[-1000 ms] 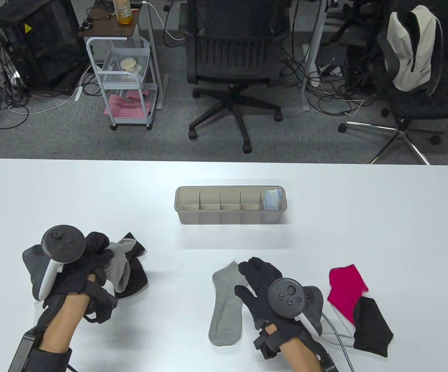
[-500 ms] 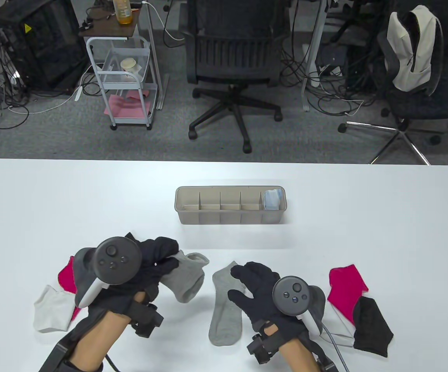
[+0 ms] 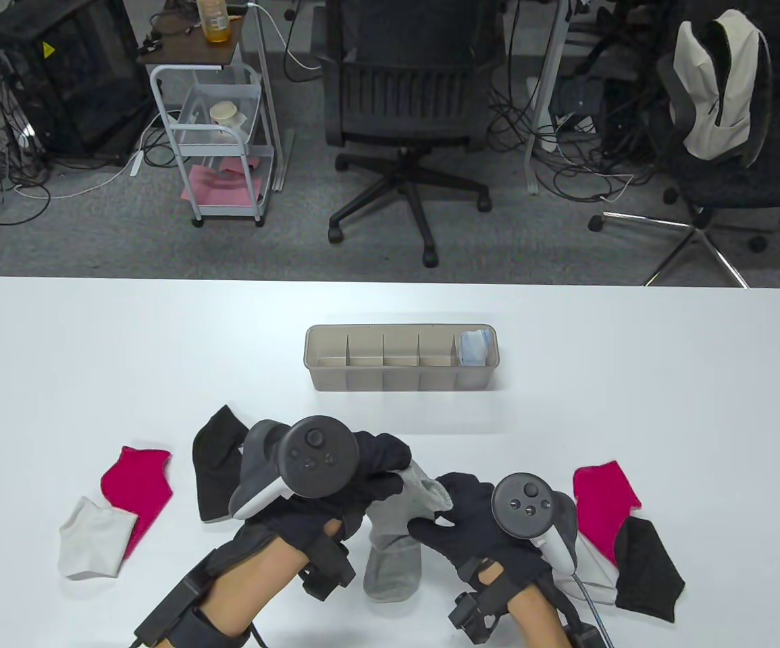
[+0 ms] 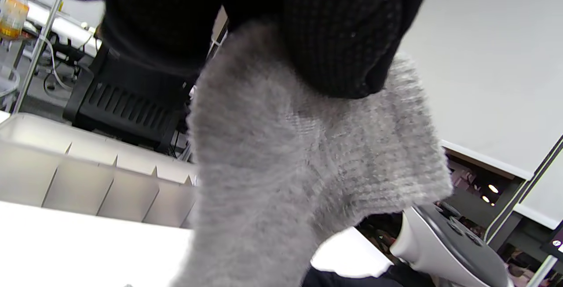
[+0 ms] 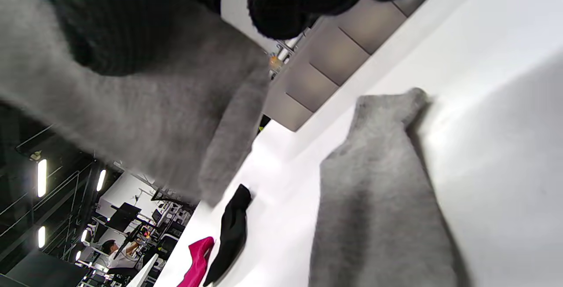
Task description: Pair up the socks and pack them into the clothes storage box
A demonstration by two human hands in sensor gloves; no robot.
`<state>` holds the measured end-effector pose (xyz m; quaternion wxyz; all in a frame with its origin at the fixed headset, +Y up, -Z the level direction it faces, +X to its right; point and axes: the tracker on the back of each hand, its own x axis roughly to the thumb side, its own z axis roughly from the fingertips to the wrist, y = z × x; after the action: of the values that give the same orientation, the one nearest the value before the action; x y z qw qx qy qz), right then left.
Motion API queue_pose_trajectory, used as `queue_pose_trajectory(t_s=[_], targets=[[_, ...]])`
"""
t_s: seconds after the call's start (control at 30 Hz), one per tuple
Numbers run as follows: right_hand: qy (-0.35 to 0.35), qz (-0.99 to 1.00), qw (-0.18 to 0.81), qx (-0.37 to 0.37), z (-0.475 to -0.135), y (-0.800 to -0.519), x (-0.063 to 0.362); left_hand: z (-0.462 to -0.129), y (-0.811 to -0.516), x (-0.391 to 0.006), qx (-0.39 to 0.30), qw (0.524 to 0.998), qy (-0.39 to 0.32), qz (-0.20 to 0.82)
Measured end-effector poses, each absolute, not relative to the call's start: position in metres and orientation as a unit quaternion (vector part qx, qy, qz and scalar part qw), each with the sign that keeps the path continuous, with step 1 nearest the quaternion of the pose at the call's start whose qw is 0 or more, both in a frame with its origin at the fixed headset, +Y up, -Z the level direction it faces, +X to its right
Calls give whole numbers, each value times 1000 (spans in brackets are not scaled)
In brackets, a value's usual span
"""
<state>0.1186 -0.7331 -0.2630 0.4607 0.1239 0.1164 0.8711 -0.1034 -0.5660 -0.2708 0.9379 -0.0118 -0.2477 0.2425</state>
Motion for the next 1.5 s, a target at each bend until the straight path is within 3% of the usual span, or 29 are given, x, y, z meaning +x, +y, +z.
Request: queue_pose_trajectory(t_s=[0.2,0.4,0.73,1.13,1.5], targets=[[137,885,435,92,-244,-741,123,-287,-581,-89,-14,943,-247,223],[293,864,404,62,-240,-767,104,-309,-609,-88,-71,953,-210,205],[368,871,320,59,-247,-779,85,-332,-650,-102,-149,952,-154,217],[345,911,227,10,-260,-794,83,-361,-702,-106,-179,948,-110,240],[314,928,200,7,-259,-799,78,-379,-745,-106,-152,947,-109,261]])
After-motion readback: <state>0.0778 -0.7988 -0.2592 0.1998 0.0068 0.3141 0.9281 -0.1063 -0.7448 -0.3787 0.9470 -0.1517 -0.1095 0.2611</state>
